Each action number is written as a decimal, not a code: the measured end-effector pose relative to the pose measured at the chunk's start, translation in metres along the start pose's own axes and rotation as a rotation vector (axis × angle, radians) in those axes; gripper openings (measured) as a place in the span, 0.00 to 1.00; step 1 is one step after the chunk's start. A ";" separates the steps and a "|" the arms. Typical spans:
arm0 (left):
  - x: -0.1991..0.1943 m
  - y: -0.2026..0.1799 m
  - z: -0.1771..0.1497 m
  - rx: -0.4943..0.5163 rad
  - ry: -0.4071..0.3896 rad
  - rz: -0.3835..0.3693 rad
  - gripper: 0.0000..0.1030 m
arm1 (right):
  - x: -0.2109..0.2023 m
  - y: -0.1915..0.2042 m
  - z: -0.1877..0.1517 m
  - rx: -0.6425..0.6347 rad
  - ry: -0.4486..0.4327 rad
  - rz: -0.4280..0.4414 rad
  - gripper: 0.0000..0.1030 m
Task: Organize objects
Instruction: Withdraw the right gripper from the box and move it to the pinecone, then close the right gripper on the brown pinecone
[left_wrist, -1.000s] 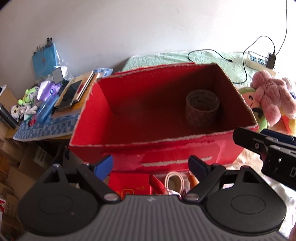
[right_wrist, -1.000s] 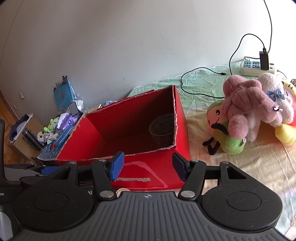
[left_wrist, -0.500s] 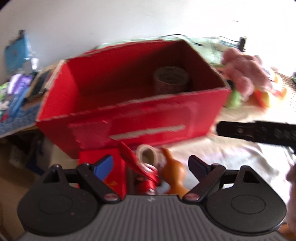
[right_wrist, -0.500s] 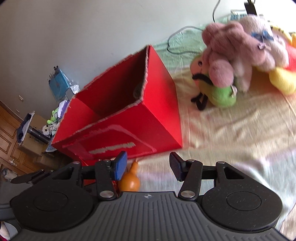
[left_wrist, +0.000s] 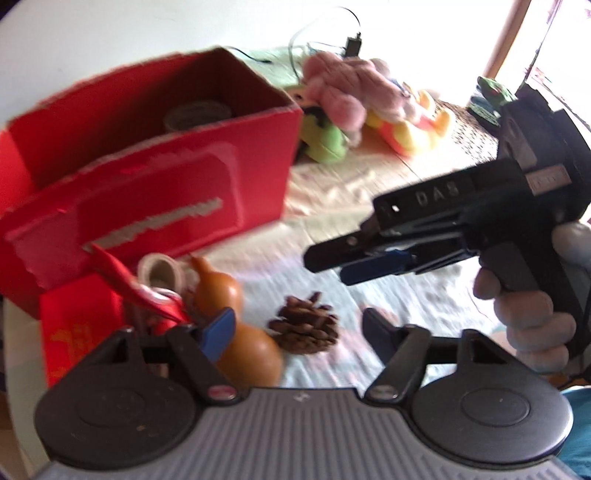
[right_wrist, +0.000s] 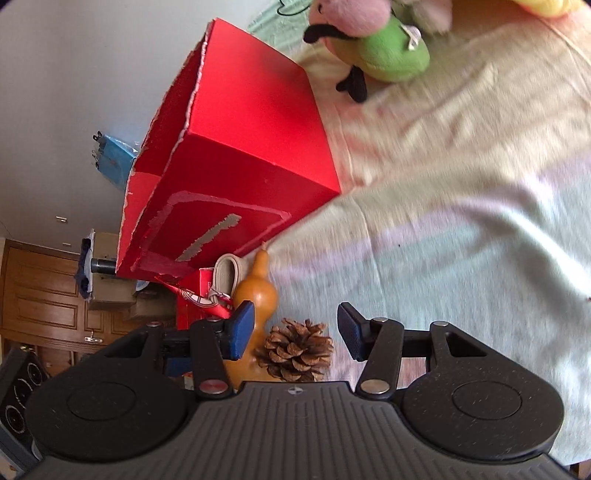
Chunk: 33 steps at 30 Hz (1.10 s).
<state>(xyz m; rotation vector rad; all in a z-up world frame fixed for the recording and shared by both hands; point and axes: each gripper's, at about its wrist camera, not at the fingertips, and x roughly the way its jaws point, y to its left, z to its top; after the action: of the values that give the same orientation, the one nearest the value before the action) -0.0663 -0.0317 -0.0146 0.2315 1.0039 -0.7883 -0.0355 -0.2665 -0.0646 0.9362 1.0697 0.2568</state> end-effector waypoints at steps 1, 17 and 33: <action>0.002 -0.001 0.000 0.005 0.001 -0.008 0.66 | 0.000 -0.001 0.000 0.000 0.009 0.001 0.51; 0.028 0.000 -0.001 0.026 0.048 -0.028 0.44 | 0.015 -0.012 -0.002 0.015 0.098 0.009 0.49; 0.030 -0.008 0.011 0.063 0.009 -0.028 0.42 | -0.007 -0.006 0.003 0.015 0.023 -0.009 0.47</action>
<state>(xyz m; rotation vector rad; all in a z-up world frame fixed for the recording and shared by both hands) -0.0556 -0.0579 -0.0323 0.2755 0.9935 -0.8455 -0.0380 -0.2758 -0.0647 0.9436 1.0987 0.2527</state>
